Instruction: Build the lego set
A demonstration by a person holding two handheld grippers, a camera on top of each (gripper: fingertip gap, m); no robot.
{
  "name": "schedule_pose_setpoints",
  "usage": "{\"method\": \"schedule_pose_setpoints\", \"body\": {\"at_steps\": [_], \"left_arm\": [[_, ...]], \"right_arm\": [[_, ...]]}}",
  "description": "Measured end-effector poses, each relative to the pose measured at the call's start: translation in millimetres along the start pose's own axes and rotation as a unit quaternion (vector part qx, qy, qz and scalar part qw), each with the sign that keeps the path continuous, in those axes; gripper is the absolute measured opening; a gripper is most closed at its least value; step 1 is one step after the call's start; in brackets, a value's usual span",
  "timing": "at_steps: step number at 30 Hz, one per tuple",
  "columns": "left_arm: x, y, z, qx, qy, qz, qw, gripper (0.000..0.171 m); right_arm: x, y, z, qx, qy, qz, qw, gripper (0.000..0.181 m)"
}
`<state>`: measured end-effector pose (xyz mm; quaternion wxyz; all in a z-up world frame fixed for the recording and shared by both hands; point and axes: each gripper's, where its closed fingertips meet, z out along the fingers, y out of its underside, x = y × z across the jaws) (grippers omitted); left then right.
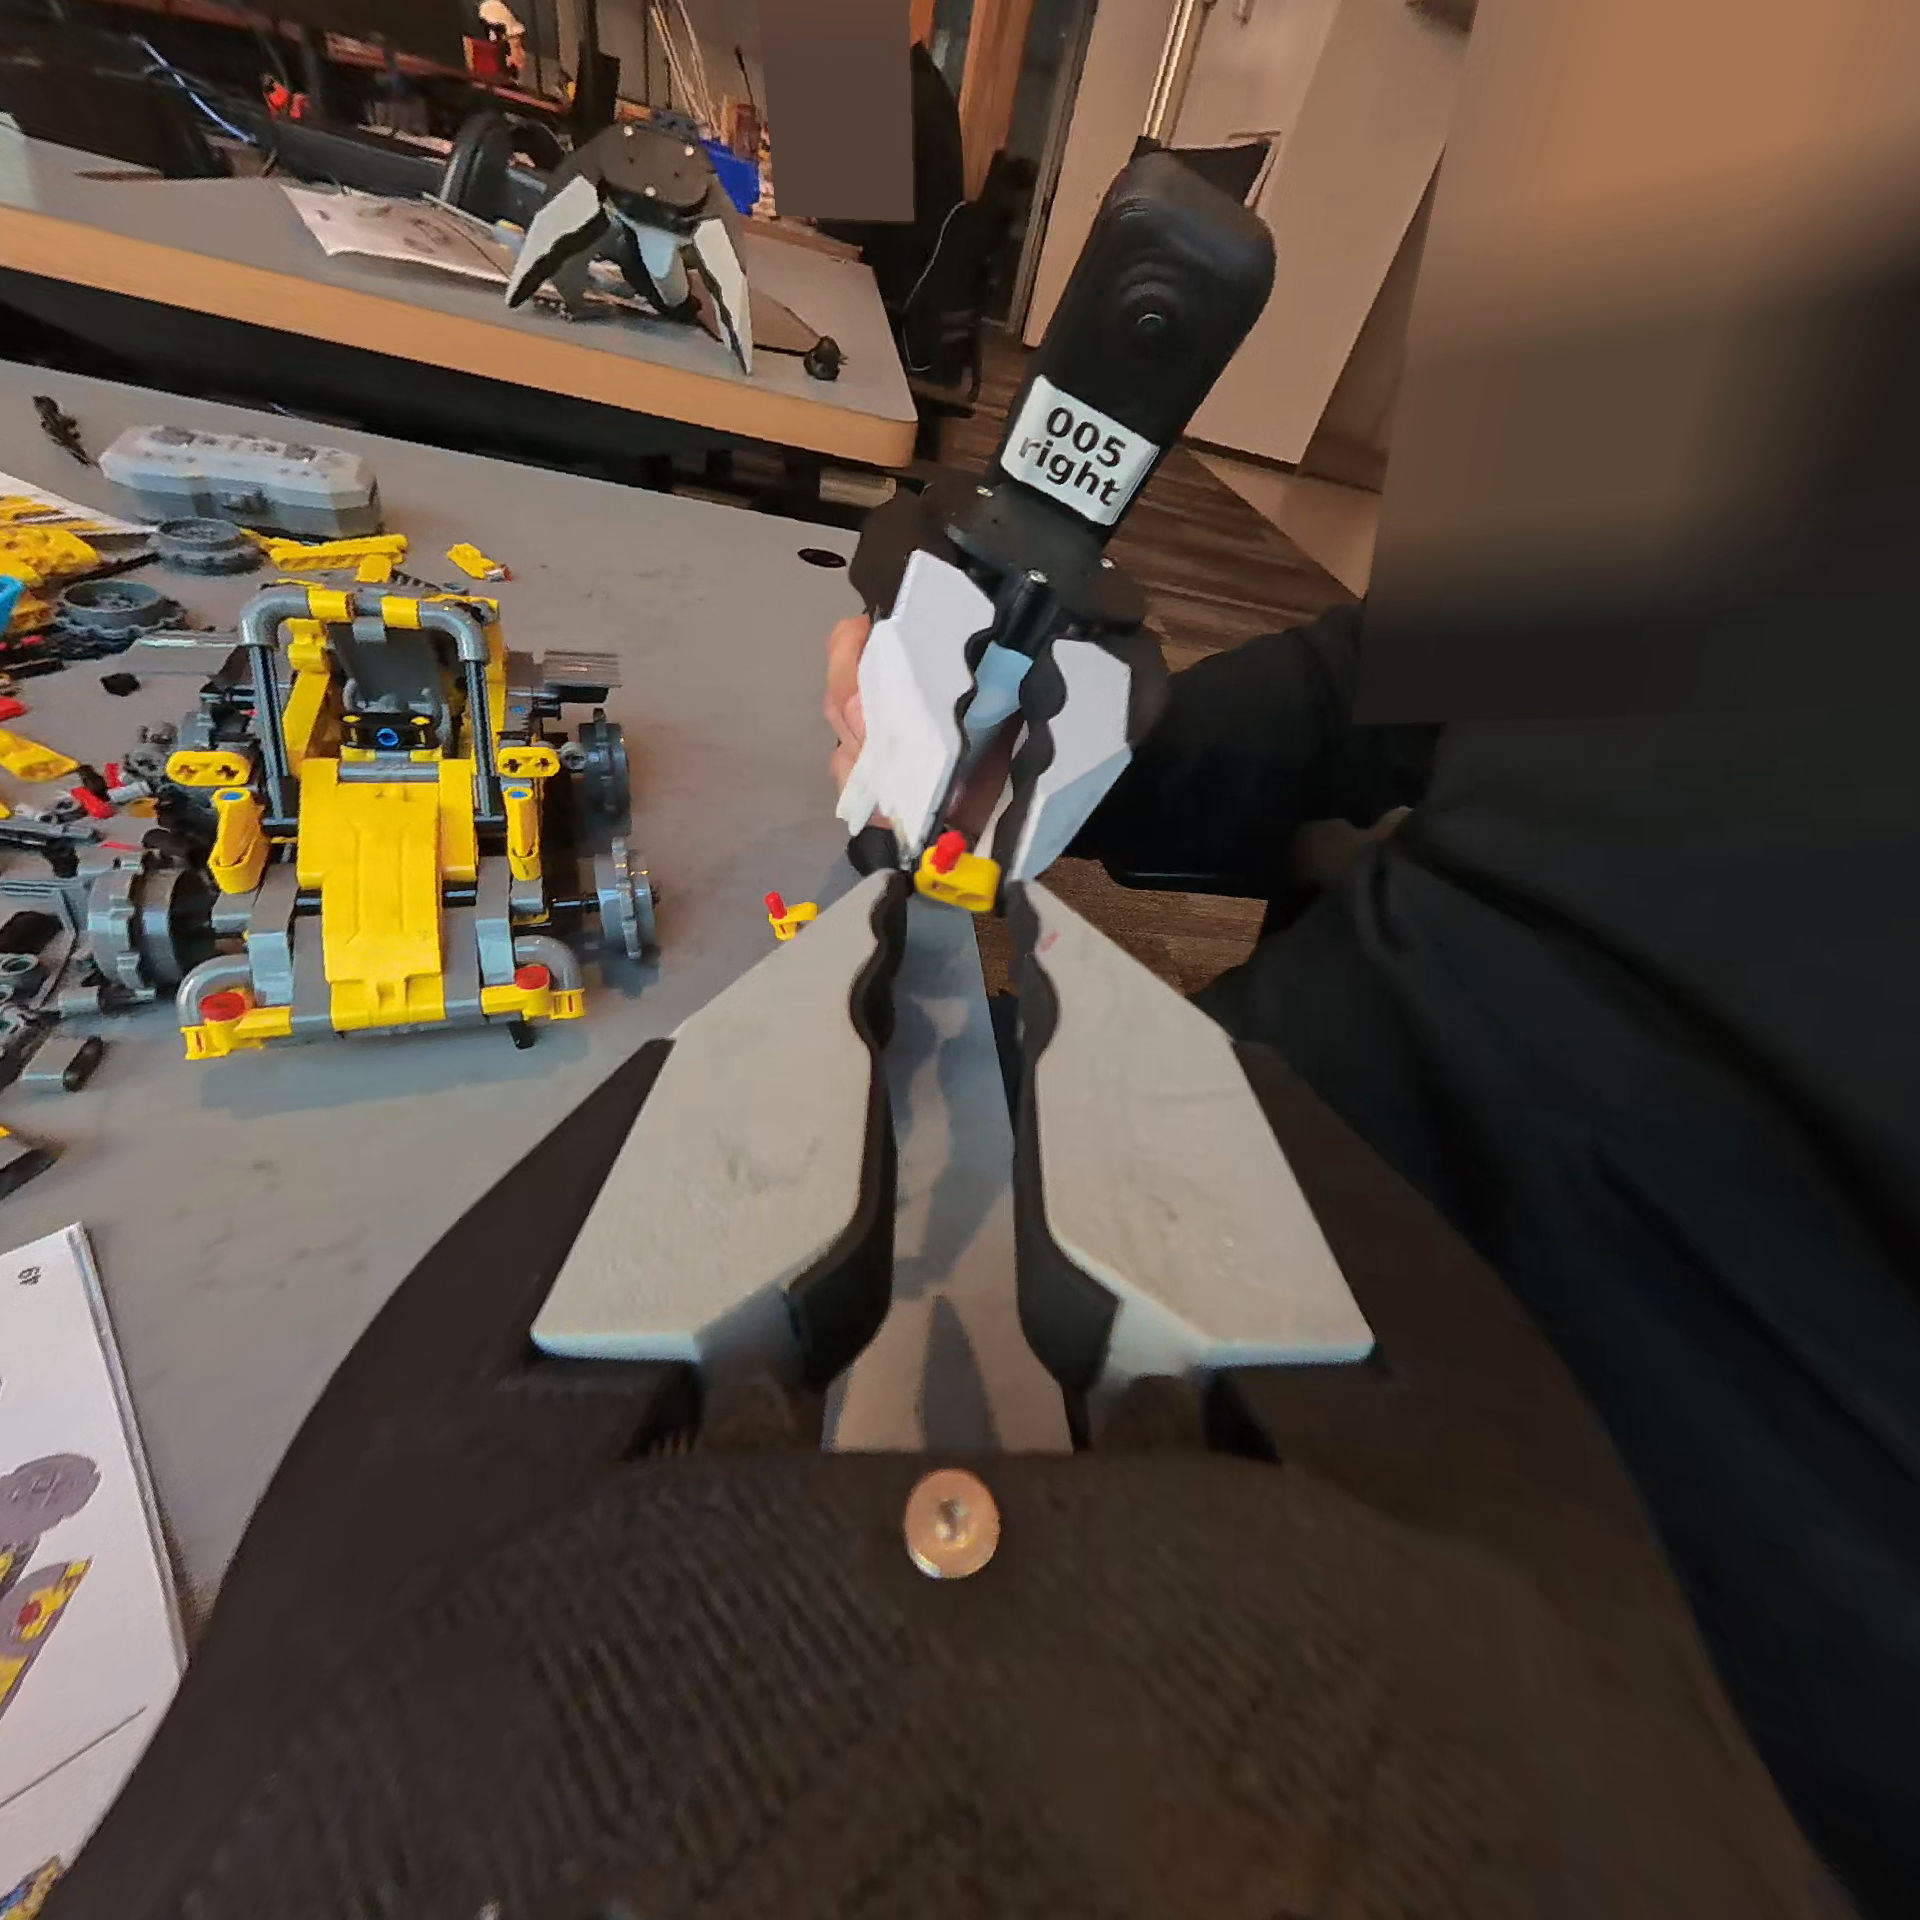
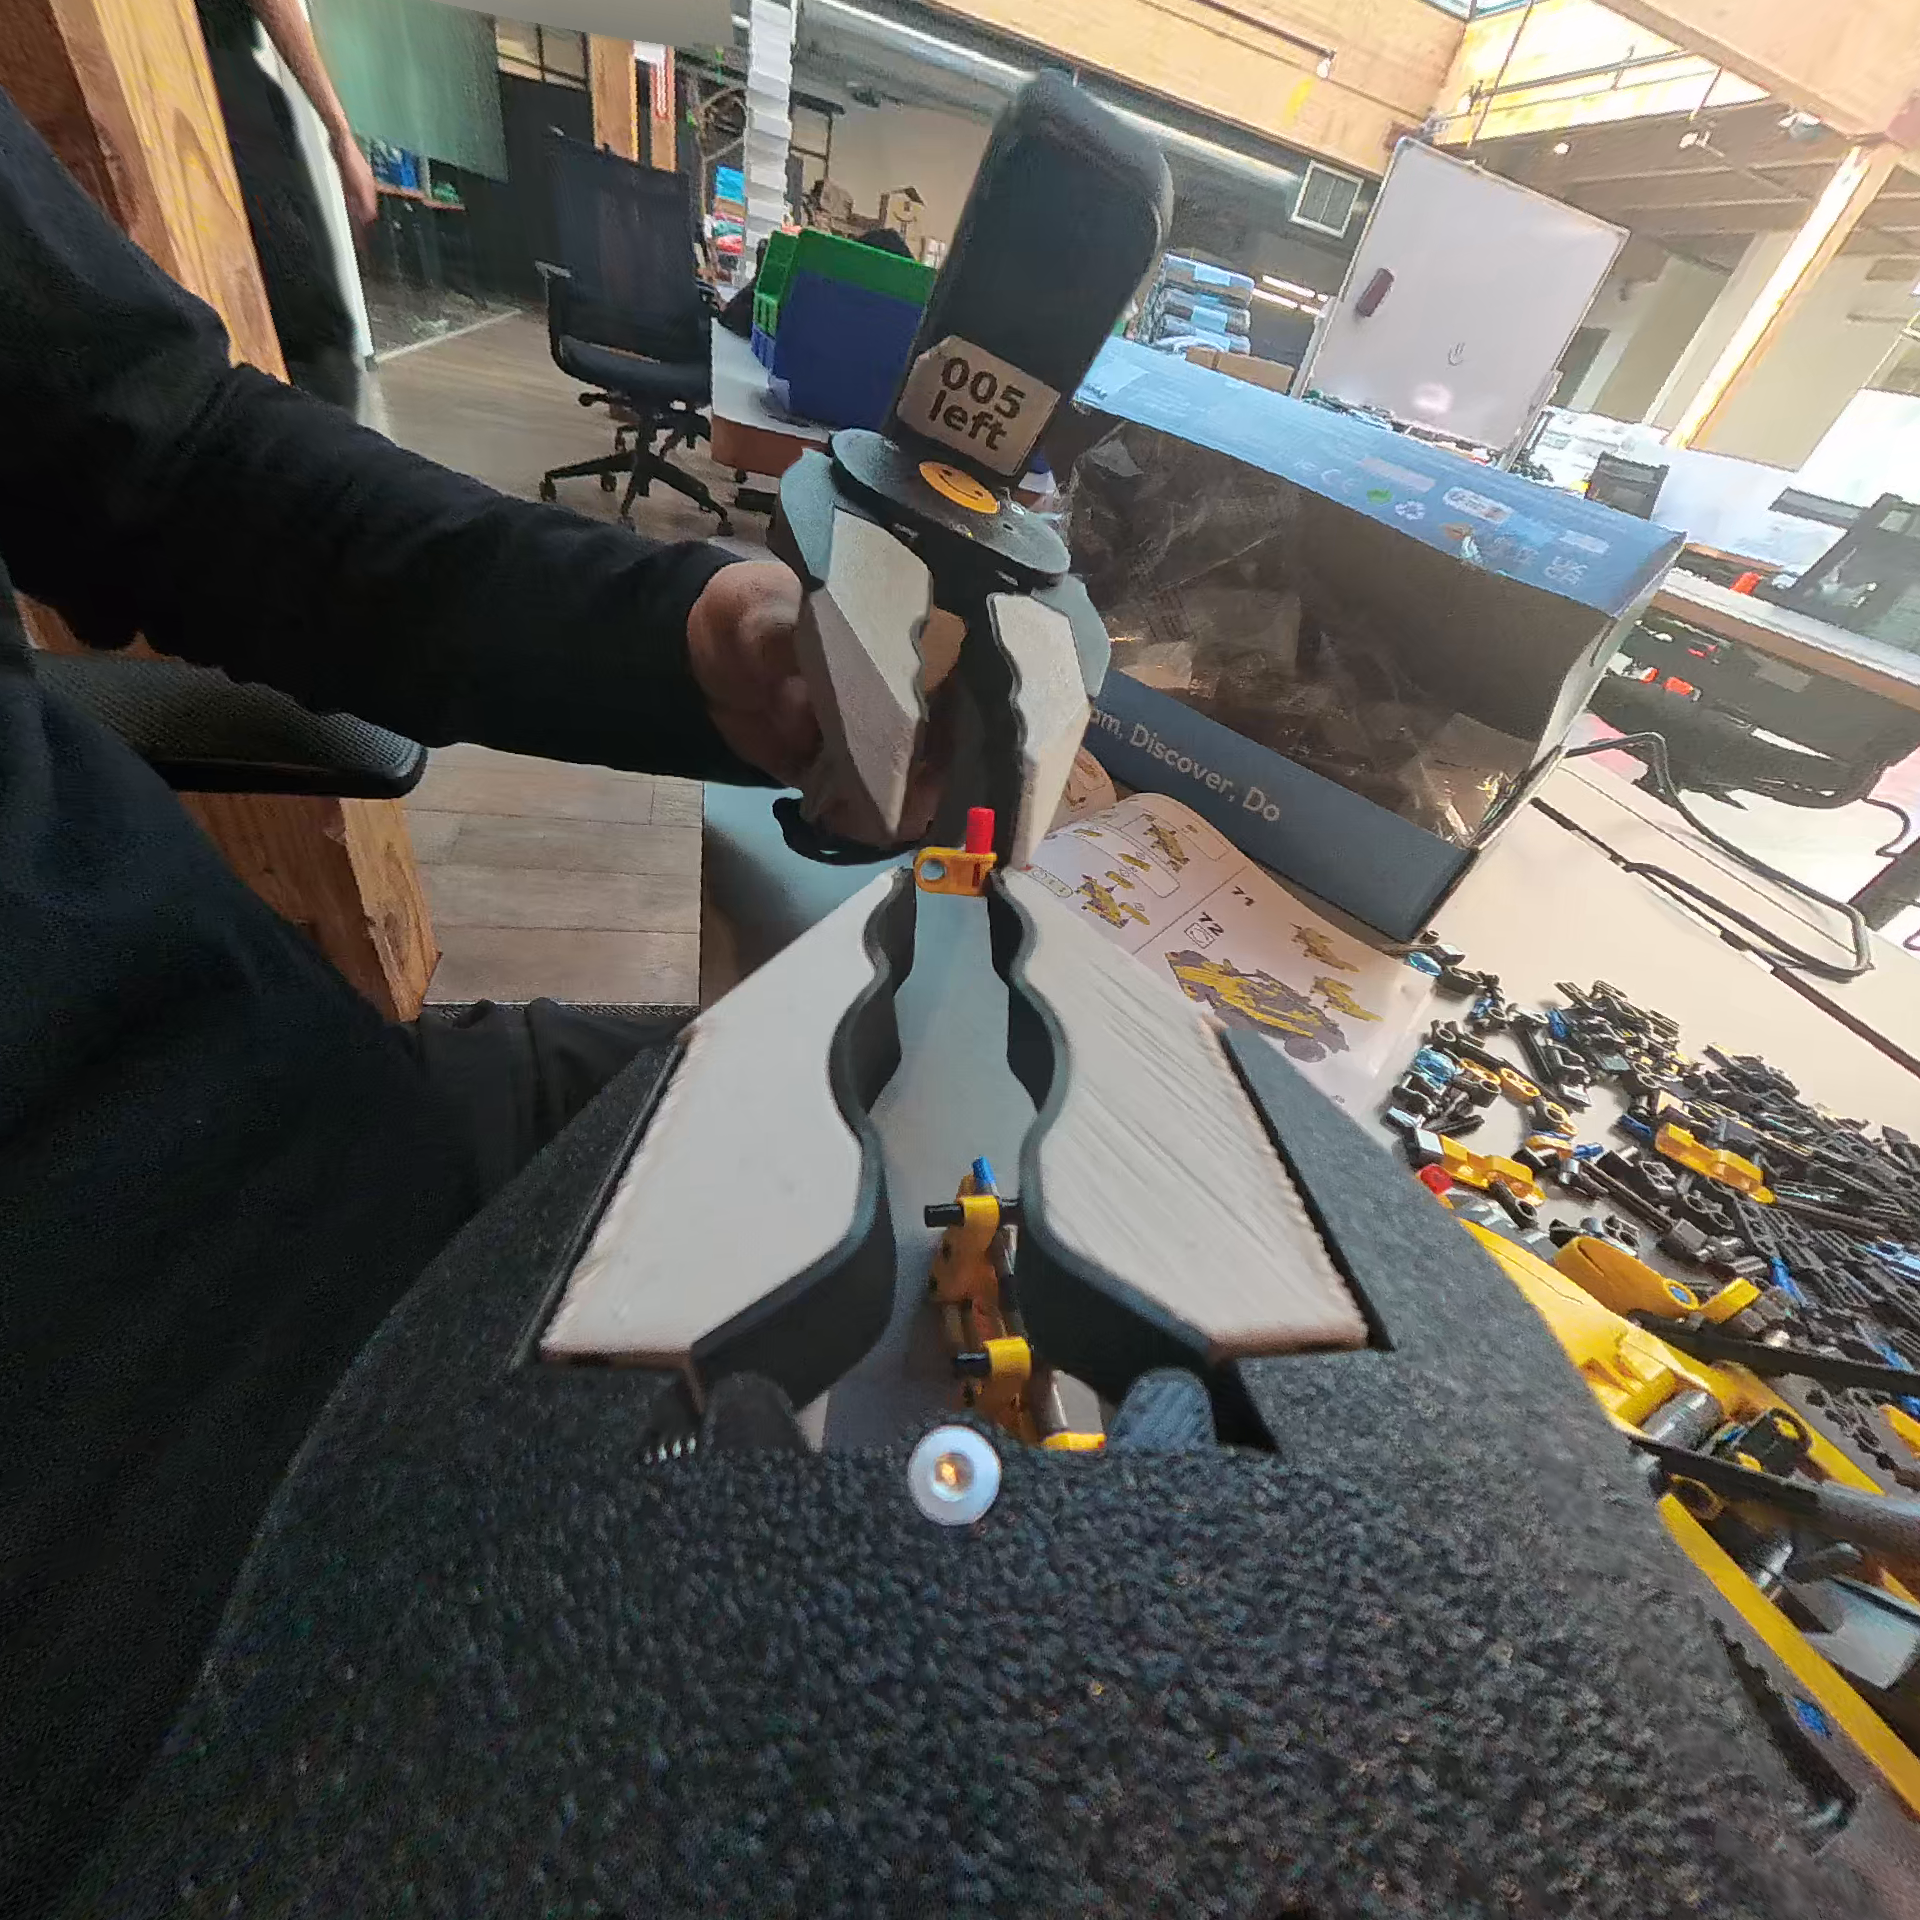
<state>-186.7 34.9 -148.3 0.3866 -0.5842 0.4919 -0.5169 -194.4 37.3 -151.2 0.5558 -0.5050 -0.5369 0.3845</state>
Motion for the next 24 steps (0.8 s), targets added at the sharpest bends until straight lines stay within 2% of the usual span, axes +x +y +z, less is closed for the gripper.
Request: {"method": "schedule_pose_setpoints", "body": {"at_steps": [13, 17, 24], "left_arm": [[9, 8, 1, -0.004, 0.042, 0.015, 0.999, 0.014], [1, 13, 1, -0.010, 0.011, 0.023, 1.000, 0.013], [-9, 28, 0, -0.037, -0.031, 0.031, 0.998, 0.012]], "right_arm": [[-10, -1, 3, 0.009, -0.024, 0.006, 1.000, 0.013], [-5, 6, 4, -0.005, -0.013, 0.012, 1.000, 0.013], [-4, 24, 9, -0.081, 0.006, -0.024, 0.996, 0.011]]}}
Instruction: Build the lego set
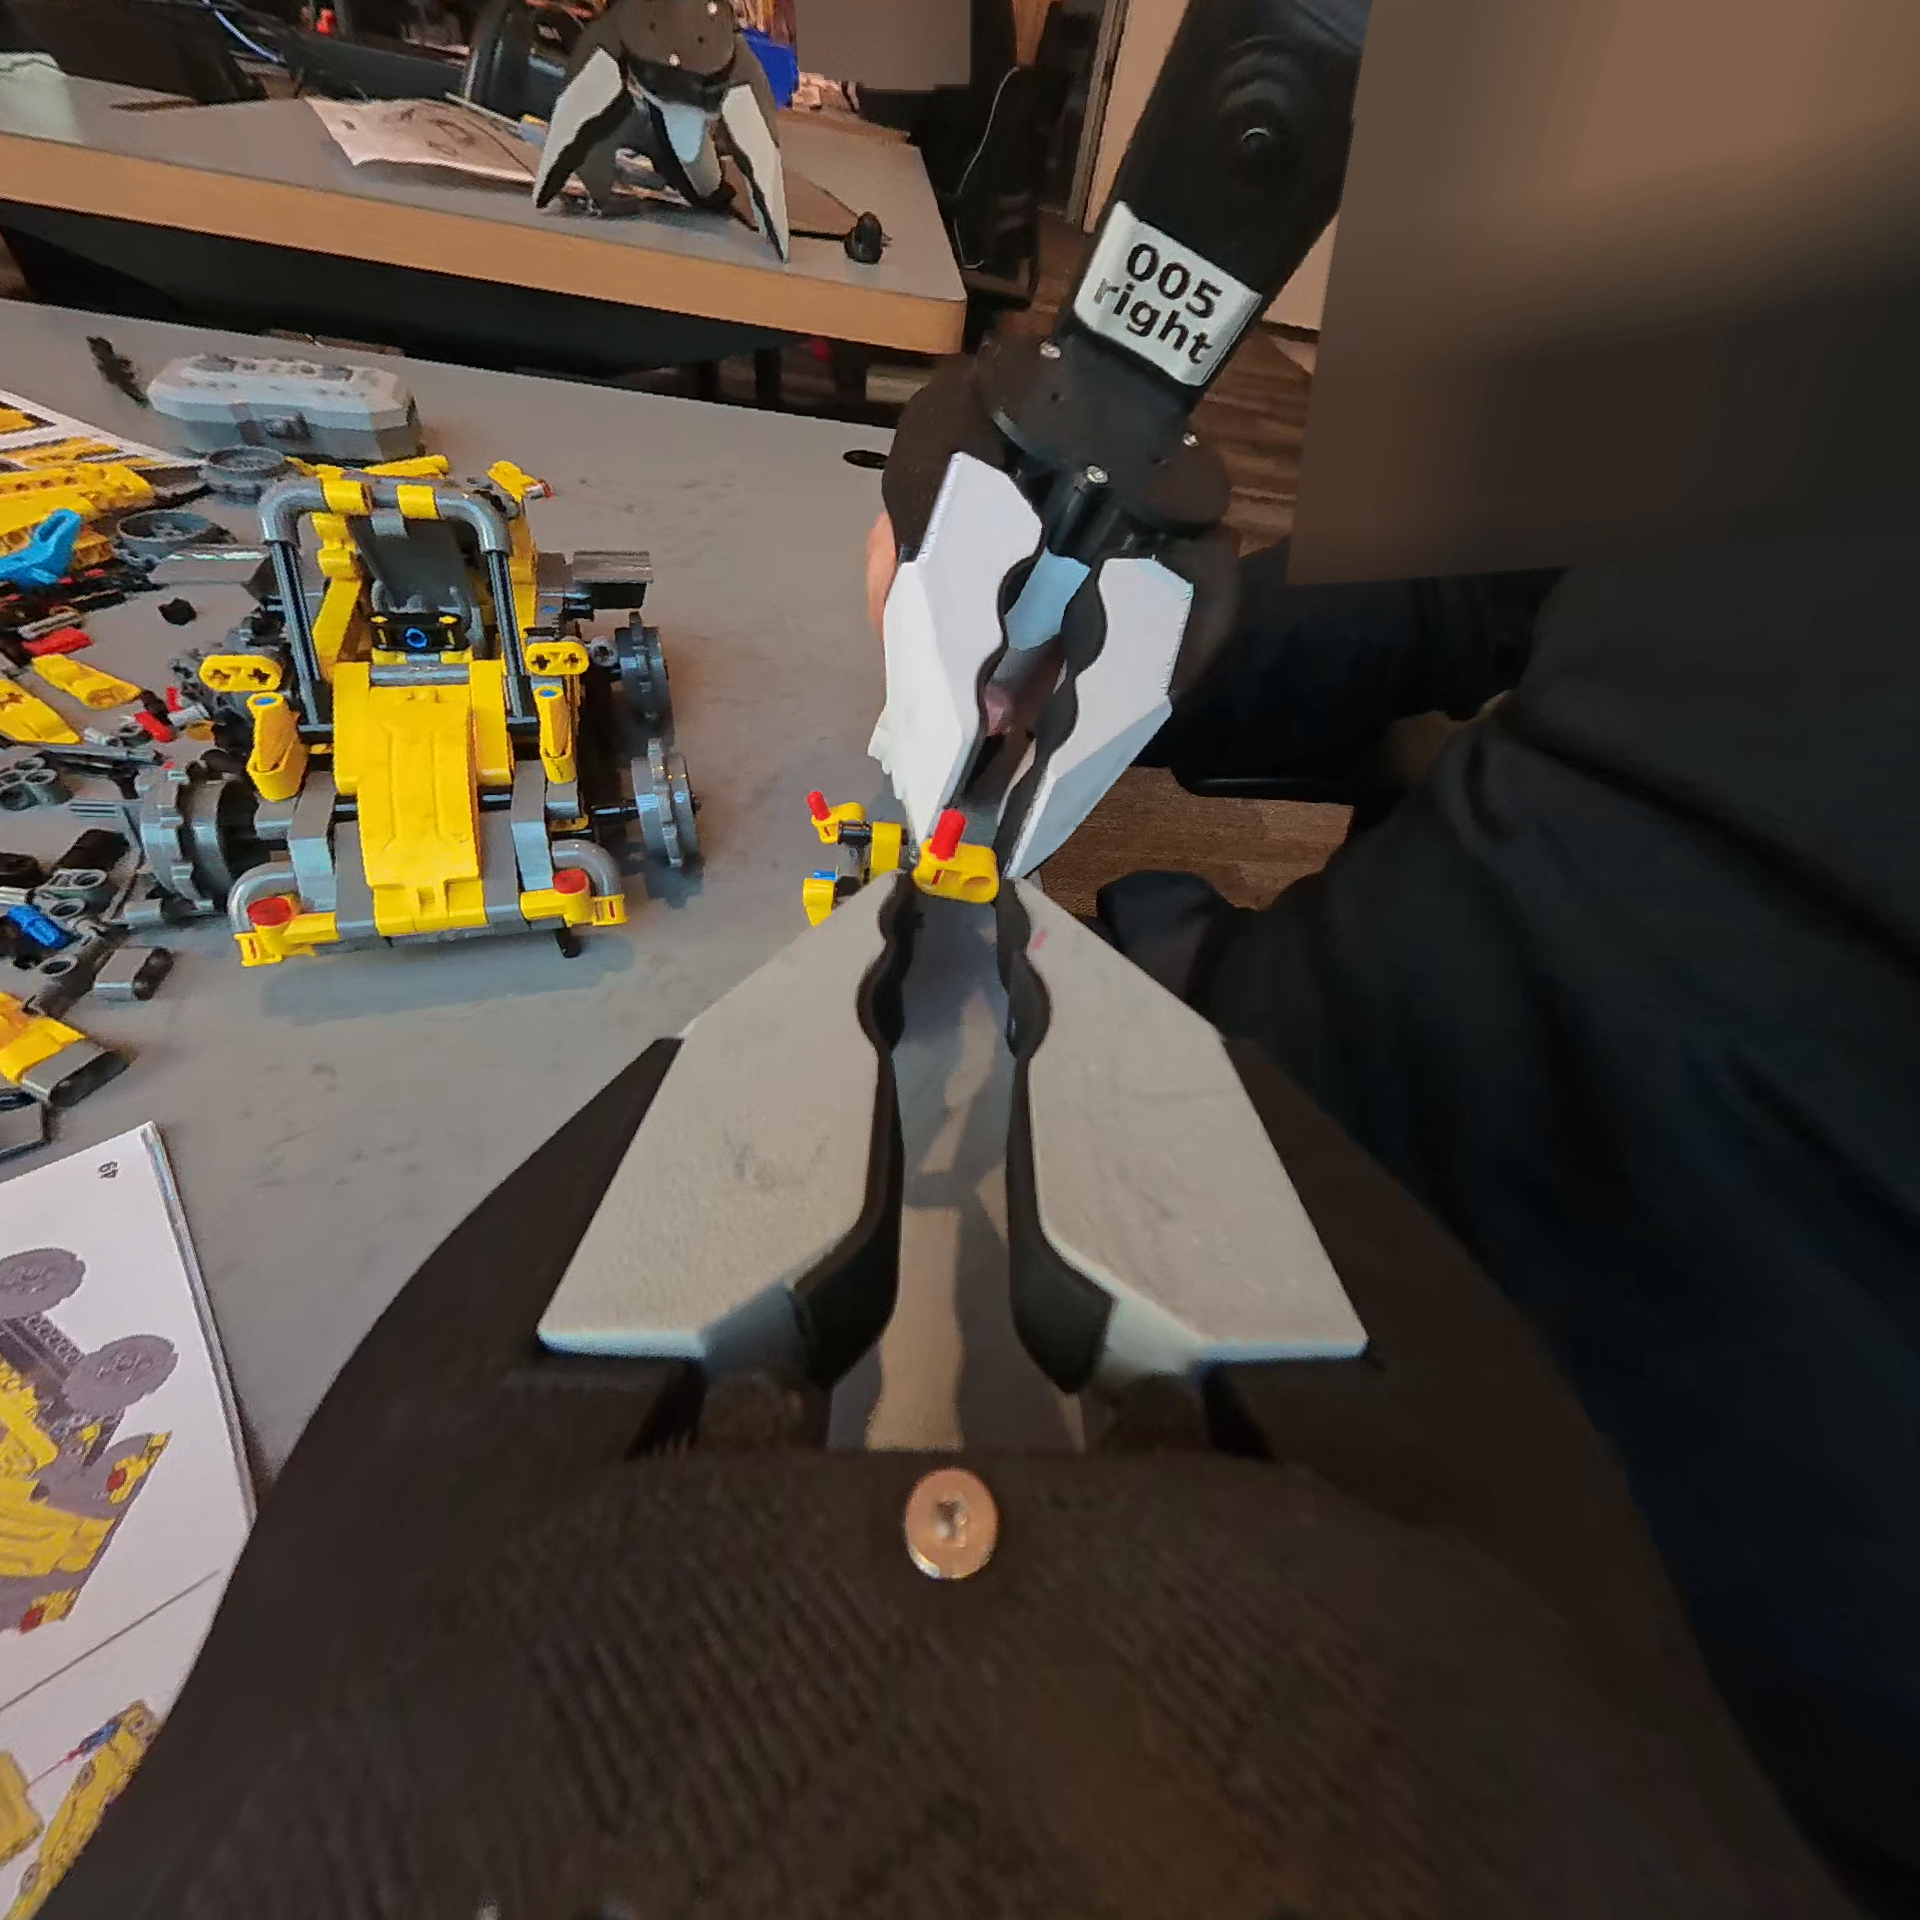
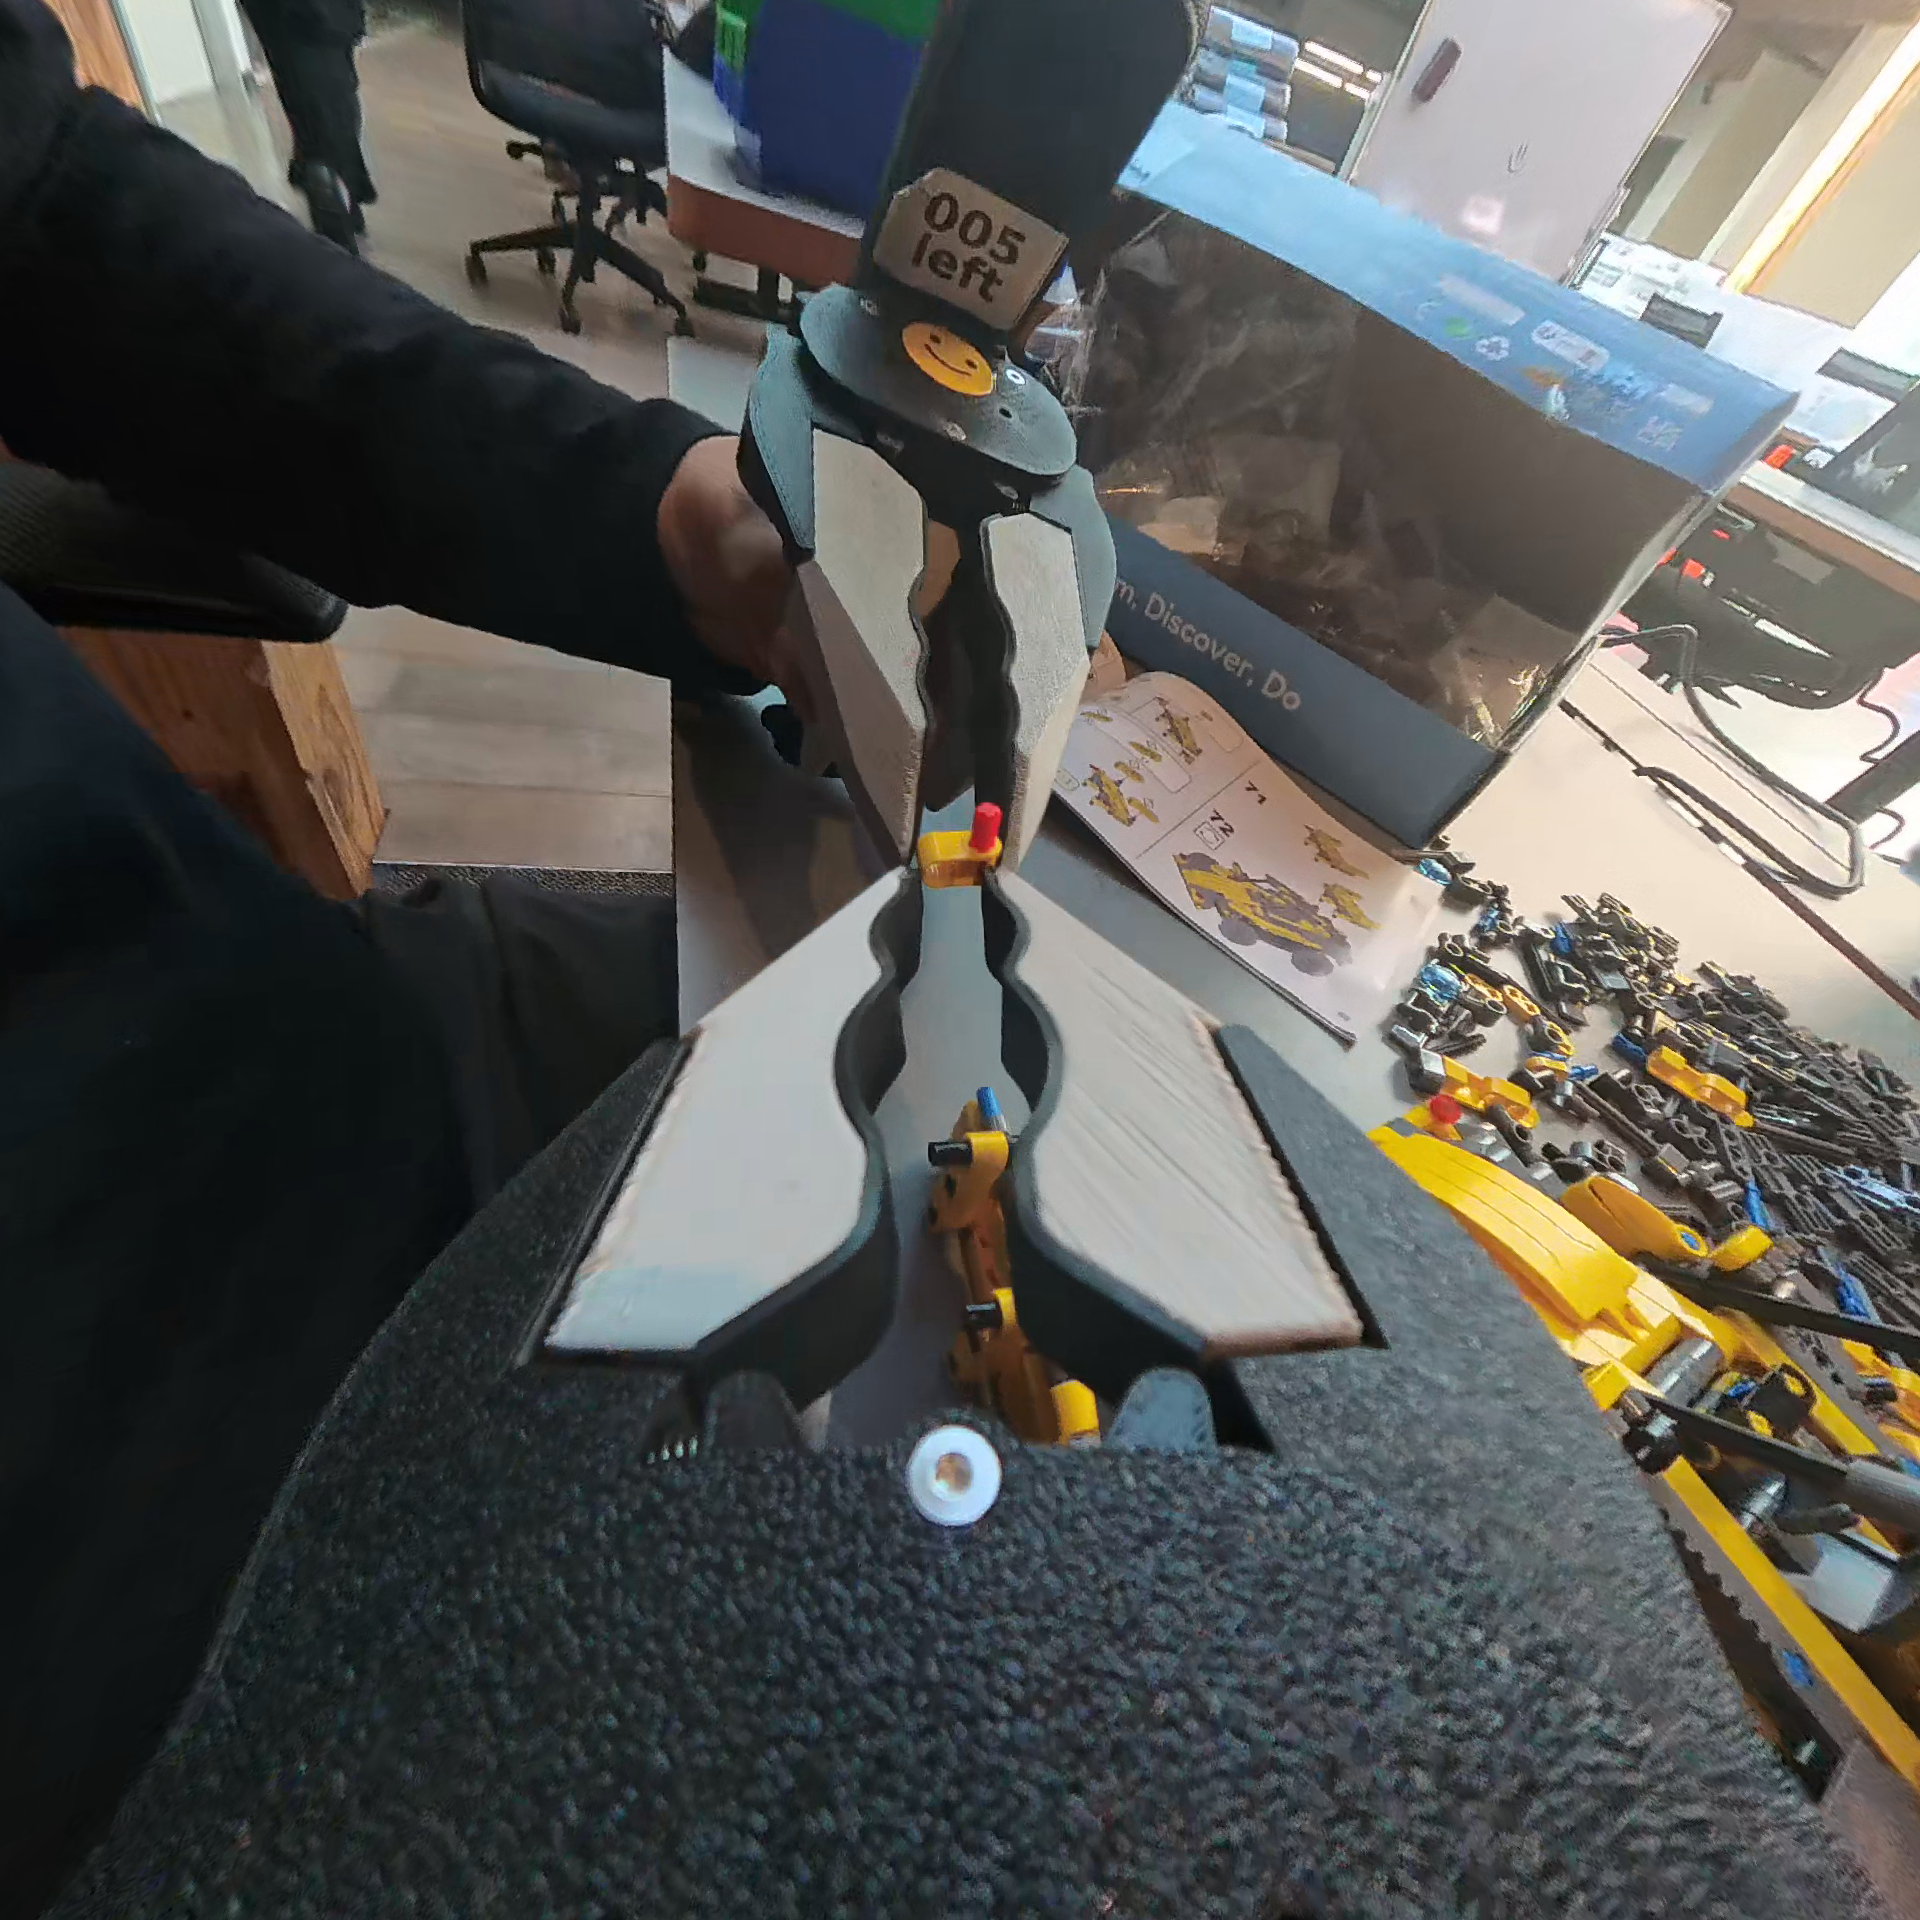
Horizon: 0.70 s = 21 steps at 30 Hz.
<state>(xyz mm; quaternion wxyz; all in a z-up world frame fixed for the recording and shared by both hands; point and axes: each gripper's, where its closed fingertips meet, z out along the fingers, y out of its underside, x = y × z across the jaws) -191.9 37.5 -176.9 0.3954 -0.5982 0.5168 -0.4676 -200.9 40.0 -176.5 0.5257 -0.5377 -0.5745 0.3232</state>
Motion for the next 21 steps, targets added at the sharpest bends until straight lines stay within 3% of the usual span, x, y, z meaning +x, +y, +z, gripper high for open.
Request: {"method": "schedule_pose_setpoints", "body": {"at_steps": [9, 15, 21], "left_arm": [[0, 4, 1, -0.001, 0.013, -0.011, 1.000, 0.013], [-6, 8, 3, -0.013, -0.023, -0.017, 1.000, 0.013], [-4, 11, 3, -0.023, -0.044, 0.036, 0.998, 0.012]], "right_arm": [[-4, 6, 4, -0.017, -0.001, -0.021, 1.000, 0.006], [-1, 14, 6, -0.058, 0.019, -0.025, 0.998, 0.006], [-4, 16, 8, -0.081, 0.018, -0.026, 0.996, 0.006]]}}
